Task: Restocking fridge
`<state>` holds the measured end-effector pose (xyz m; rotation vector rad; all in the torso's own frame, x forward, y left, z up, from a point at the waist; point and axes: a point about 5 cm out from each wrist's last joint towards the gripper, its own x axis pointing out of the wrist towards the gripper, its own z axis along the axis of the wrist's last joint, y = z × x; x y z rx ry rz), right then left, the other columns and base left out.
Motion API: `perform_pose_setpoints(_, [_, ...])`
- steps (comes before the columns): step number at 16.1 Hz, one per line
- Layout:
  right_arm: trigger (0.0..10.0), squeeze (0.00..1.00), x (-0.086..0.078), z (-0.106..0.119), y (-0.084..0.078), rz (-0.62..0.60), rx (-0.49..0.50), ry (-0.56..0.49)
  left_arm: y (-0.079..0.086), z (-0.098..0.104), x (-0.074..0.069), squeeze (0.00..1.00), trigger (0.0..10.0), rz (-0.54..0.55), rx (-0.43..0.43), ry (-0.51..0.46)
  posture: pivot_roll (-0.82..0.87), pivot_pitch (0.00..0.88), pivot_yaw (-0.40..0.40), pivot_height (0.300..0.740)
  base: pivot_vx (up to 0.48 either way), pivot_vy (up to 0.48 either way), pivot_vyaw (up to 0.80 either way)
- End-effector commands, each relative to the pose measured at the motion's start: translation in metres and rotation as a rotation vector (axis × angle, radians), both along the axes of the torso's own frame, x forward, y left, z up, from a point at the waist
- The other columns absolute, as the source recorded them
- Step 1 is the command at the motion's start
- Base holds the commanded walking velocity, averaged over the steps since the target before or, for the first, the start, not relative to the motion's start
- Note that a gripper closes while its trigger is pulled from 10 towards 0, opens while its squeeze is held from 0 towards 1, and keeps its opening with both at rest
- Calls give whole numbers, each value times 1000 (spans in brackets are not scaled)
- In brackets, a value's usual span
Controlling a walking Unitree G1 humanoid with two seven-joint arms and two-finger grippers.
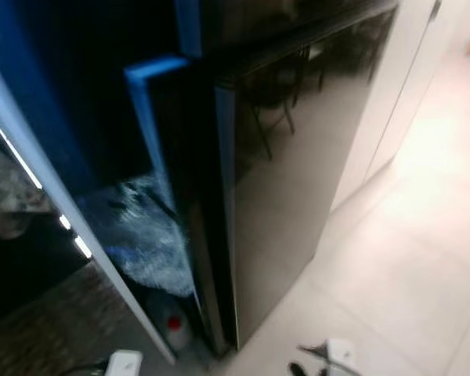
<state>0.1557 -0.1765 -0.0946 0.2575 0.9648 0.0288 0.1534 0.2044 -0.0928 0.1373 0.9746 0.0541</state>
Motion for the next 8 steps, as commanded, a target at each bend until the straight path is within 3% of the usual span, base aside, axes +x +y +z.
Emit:
perform_pose_setpoints(1, [10000, 0, -1, -1, 1, -14, 2, 4, 6, -1, -4, 0, 10000, -1, 14, 27, -9, 0, 32, 740, 0, -480, 0])
perform_pose_setpoints(5, [10000, 0, 1, 0, 4, -17, 10, 2, 6, -1, -4, 0, 10000, 7, 11, 26, -6, 0, 32, 740, 0, -480, 0])
perform_pose_setpoints(7, [10000, 0, 1, -1, 6, -24, 15, 6, 14, -3, -14, 0, 10000, 18, 15, 45, -12, 0, 35, 740, 0, -480, 0])
perform_pose_setpoints(8, [10000, 0, 1, 0, 5, -23, 14, 6, 15, -3, -15, 0, 10000, 21, 16, 49, -10, 0, 33, 740, 0, 0, 0])
